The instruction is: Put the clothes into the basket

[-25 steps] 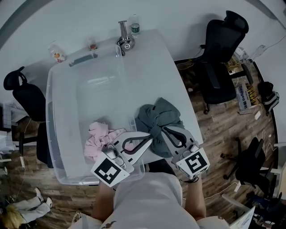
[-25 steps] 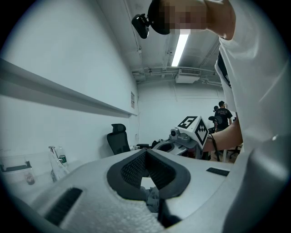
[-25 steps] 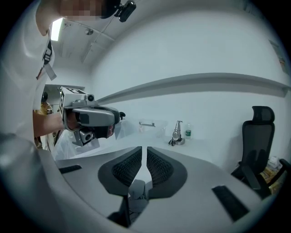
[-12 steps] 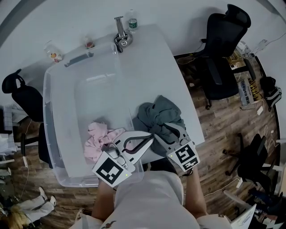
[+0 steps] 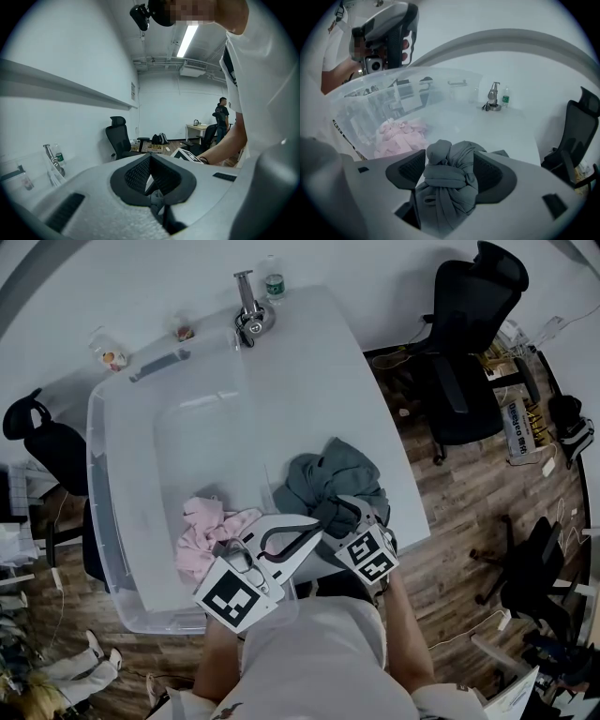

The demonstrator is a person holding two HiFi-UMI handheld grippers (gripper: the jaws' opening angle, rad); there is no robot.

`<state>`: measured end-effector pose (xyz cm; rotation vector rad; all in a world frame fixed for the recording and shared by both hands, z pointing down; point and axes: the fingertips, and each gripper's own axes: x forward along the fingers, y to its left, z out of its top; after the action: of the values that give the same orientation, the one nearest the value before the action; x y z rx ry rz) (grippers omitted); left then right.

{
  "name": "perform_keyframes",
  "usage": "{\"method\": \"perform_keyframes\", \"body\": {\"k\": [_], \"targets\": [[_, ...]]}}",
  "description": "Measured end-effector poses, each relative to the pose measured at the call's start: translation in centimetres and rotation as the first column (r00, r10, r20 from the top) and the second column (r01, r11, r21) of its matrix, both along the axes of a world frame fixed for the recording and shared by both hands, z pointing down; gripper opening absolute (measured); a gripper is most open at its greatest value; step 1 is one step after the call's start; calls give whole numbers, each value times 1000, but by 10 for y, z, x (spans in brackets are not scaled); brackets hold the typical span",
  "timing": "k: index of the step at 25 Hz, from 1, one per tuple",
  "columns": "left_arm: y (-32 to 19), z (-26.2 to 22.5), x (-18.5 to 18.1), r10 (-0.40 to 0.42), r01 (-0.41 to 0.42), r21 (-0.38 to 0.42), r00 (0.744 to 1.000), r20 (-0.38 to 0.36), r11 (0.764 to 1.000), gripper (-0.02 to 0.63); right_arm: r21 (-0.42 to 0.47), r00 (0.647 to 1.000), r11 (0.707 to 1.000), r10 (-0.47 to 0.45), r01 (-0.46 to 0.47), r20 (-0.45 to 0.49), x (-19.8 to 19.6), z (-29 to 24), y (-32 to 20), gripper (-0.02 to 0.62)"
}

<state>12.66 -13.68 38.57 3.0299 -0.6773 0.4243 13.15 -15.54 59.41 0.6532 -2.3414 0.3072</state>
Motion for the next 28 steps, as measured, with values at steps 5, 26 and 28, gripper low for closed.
{"method": "perform_keyframes", "body": {"k": [5, 26, 28], "targets": [[-1, 2, 0, -5, 5, -7, 1000, 5, 1000, 5, -51, 999, 999, -20, 18, -45, -2, 30, 4, 370], [-8, 7, 0, -21, 22, -24, 1000, 12, 999, 5, -155, 973, 984, -113, 83, -200, -14, 115, 14, 486], [-8, 8, 0, -21, 21, -26, 1000, 13, 999, 5, -153, 972, 985, -112, 81, -205, -14, 118, 13, 486]]}}
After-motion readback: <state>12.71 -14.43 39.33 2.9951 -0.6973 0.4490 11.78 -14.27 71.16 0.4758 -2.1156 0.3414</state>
